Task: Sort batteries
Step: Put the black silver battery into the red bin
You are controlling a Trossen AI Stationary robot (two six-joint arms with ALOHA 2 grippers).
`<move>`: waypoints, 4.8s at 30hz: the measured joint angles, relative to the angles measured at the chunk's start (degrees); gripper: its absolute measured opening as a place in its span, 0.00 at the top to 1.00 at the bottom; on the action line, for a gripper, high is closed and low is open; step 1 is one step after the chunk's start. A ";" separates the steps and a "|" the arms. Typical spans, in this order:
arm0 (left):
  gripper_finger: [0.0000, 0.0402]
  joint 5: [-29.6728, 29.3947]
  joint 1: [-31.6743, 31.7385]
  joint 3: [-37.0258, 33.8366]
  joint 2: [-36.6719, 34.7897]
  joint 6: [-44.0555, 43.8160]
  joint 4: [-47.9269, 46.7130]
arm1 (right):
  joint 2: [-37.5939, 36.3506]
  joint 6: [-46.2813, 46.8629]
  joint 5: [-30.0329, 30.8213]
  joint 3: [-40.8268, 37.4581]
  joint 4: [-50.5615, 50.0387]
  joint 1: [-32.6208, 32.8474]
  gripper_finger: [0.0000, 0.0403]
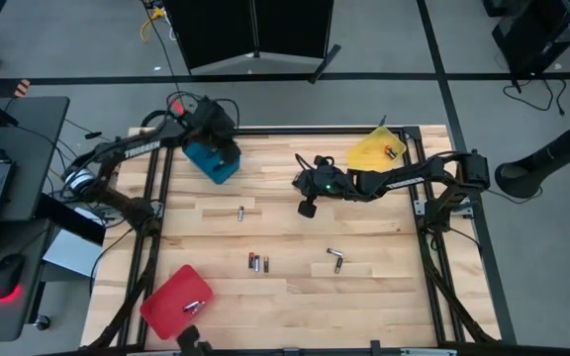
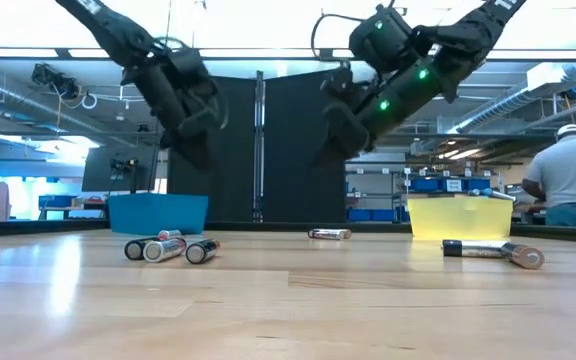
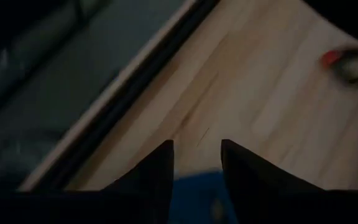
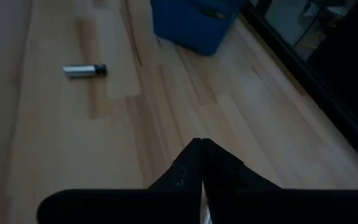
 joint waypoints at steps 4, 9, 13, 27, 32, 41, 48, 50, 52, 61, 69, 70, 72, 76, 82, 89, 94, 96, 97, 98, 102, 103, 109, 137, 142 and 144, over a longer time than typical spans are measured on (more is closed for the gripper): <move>0.65 0.07 -6.76 -6.17 -4.20 -0.39 11.64 | -2.89 0.04 0.00 0.00 -1.56 1.57 0.98; 0.65 0.36 -15.54 -11.45 -6.31 -2.12 17.16 | -6.32 2.43 0.00 0.00 -5.30 3.98 0.95; 0.65 0.28 -21.86 -13.74 -6.31 -4.00 16.73 | -8.10 6.50 0.77 0.00 -9.98 6.51 0.95; 0.65 -10.49 -42.47 -15.76 -6.29 -14.28 22.94 | -8.61 14.06 1.86 0.00 -16.66 15.49 0.94; 0.65 -14.37 -48.01 -15.76 -6.29 -16.91 24.28 | -8.59 14.00 -3.12 0.00 -16.69 14.79 0.96; 0.68 -14.60 -55.72 -14.66 -6.29 -24.39 21.07 | -8.59 14.25 -8.89 0.00 -17.71 14.75 0.93; 0.66 -15.19 -62.56 -8.05 -4.05 -27.45 11.27 | -8.59 15.04 -8.95 0.00 -20.46 16.24 0.91; 0.63 -15.21 -64.04 -6.37 -2.70 -27.53 9.72 | -8.59 15.04 -8.96 0.00 -21.11 16.52 0.91; 0.59 -15.21 -65.40 -4.98 -0.82 -27.61 9.15 | -8.59 15.04 -8.96 0.00 -21.28 16.83 0.91; 0.36 -12.96 -67.59 -0.69 7.25 -33.13 7.72 | -8.59 15.04 -8.96 0.00 -22.38 17.91 0.90; 0.21 -14.00 -65.26 1.82 8.12 -37.00 1.55 | -8.57 15.06 -8.98 0.00 -22.79 17.99 0.89; 0.21 -13.89 -64.95 2.09 8.08 -38.43 0.29 | -8.57 15.06 -8.98 0.00 -22.81 17.99 0.89; 0.20 -13.42 -63.55 2.27 8.07 -43.13 -3.52 | -8.57 15.06 -8.98 0.00 -23.19 17.99 0.89; 0.20 -15.31 -58.00 1.76 8.07 -53.77 -15.30 | -8.57 15.06 -8.98 0.00 -23.18 17.99 0.89; 0.25 -14.80 -47.90 -2.86 8.07 -56.89 -15.10 | -8.55 15.02 -8.98 0.00 -23.21 17.99 0.89; 0.32 -9.96 -39.09 -7.60 8.07 -55.45 -6.52 | -8.55 14.73 -9.01 0.00 -23.50 18.02 0.89; 0.34 -7.98 -38.09 -10.32 8.07 -55.86 -3.25 | -8.55 14.39 -9.00 0.00 -23.75 18.61 0.89; 0.34 -8.32 -38.03 -11.25 8.07 -56.37 -3.10 | -8.55 13.96 -8.98 0.00 -23.72 18.98 0.89; 0.34 -8.32 -38.03 -11.58 7.96 -57.02 -2.42 | -8.55 13.92 -9.00 0.00 -23.70 19.14 0.89; 0.34 -8.51 -38.03 -11.93 7.92 -57.18 -2.15 | -8.55 13.92 -8.98 0.00 -23.66 19.30 0.90; 0.37 -9.24 -38.05 -12.14 7.90 -57.15 -2.10 | -8.55 13.66 -8.88 0.00 -23.60 19.71 0.90; 0.38 -9.54 -38.05 -12.18 7.90 -57.10 -2.07 | -8.55 13.60 -8.83 0.00 -23.56 19.76 0.90; 0.54 -10.71 -38.05 -12.28 8.57 -54.49 -2.20 | -8.55 13.47 -8.66 0.00 -23.45 19.77 0.90; 0.88 -12.33 -54.88 11.26 2.52 -45.41 -26.79 | -8.55 13.49 -5.66 0.00 -23.03 19.81 0.94; 0.88 -14.79 -69.16 16.16 1.73 -61.22 -33.88 | -8.55 13.49 -3.63 0.00 -23.01 19.81 0.94; 0.88 -15.83 -75.13 17.10 1.74 -69.47 -36.49 | -8.55 13.51 -3.58 0.00 -22.99 19.83 0.94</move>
